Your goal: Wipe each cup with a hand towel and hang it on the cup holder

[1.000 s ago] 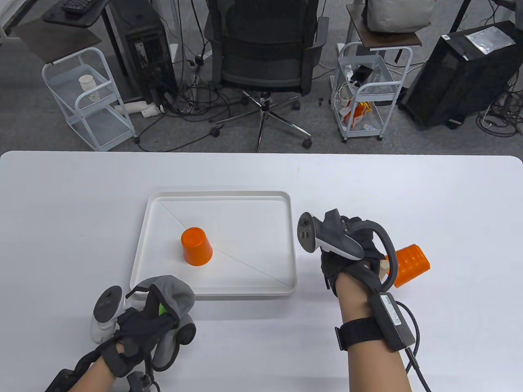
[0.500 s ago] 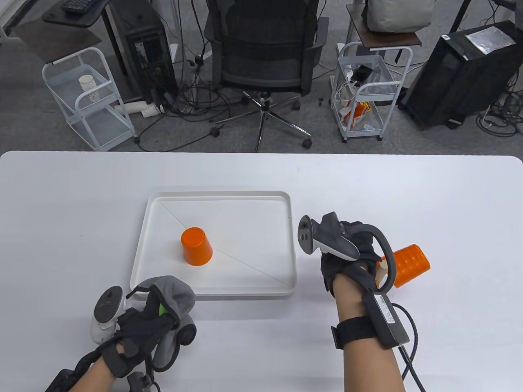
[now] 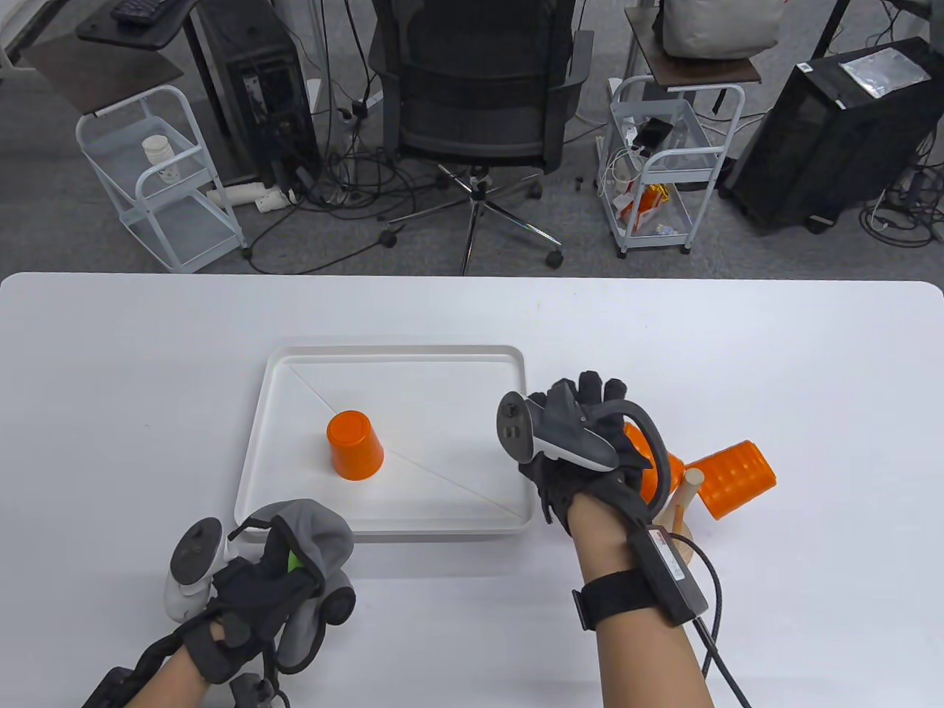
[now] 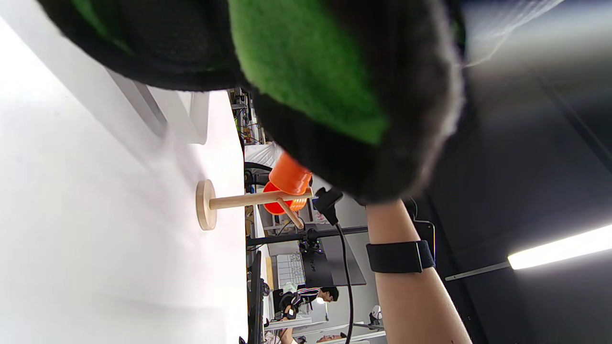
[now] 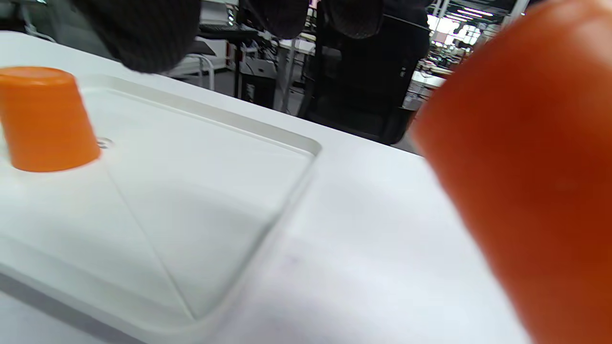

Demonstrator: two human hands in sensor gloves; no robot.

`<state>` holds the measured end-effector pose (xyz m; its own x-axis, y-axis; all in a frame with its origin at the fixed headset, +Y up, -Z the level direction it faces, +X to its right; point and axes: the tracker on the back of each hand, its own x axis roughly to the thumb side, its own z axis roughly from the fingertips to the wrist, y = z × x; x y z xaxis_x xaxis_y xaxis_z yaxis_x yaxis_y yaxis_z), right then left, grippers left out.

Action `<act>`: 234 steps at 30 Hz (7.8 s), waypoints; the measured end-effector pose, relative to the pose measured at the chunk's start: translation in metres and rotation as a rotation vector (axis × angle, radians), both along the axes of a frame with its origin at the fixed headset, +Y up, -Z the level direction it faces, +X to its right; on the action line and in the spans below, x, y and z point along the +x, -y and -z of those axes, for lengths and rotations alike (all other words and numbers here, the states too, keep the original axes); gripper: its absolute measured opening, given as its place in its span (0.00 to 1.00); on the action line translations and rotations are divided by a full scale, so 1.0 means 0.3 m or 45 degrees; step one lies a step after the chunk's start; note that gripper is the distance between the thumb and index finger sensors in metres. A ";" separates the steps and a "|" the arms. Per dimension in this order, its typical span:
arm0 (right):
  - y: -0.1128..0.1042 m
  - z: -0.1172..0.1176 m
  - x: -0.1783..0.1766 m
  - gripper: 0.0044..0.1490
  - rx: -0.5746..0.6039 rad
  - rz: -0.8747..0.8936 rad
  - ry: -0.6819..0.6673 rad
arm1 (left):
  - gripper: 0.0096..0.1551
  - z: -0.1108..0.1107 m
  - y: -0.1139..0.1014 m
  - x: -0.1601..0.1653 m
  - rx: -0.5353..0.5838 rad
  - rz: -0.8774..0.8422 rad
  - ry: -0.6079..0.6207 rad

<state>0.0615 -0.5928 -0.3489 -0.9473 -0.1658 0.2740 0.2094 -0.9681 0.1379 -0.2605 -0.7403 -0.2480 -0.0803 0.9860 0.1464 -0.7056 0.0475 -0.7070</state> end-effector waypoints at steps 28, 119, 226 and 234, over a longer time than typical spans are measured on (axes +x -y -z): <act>0.310 0.178 -0.593 0.49 -0.090 0.602 -0.417 | 0.50 -0.006 0.002 0.008 -0.020 -0.008 0.005; 0.374 -0.354 -0.207 0.54 -0.170 1.958 -0.333 | 0.53 -0.060 -0.047 0.040 0.356 0.183 0.151; 0.396 -0.409 -0.286 0.52 -0.178 1.713 -0.466 | 0.52 -0.097 -0.100 0.058 0.626 0.618 0.194; 0.386 -0.428 -0.303 0.50 -0.087 1.620 -0.544 | 0.56 -0.047 -0.025 0.033 0.195 0.255 0.275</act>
